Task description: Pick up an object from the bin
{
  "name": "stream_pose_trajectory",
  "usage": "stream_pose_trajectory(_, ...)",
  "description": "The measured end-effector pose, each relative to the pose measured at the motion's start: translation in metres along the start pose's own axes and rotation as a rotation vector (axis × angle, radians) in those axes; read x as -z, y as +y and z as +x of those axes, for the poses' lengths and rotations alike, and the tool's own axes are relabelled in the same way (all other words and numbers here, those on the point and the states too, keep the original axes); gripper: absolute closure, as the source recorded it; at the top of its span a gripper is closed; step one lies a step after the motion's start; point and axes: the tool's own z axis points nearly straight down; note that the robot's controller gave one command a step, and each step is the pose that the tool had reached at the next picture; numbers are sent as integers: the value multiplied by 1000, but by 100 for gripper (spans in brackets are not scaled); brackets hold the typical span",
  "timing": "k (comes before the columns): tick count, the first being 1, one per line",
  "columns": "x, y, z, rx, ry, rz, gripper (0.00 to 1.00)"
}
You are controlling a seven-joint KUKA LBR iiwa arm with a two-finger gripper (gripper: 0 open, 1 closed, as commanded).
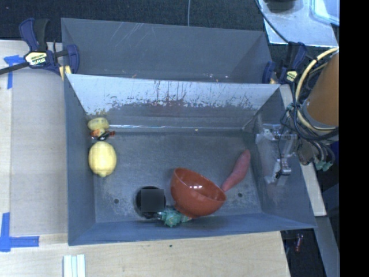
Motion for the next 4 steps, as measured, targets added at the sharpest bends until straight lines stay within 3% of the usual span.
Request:
stream_pose_trajectory(1, -43, -2, -22, 128, -3, 1, 0)
stream_pose_trajectory(2, -63, 13, -48, 258, -4, 0, 0)
stream_pose_trajectory(3, -96, 12, -65, 554, -6, 3, 0)
stream_pose_trajectory(4, -149, 8, -61, 732, -6, 2, 0)
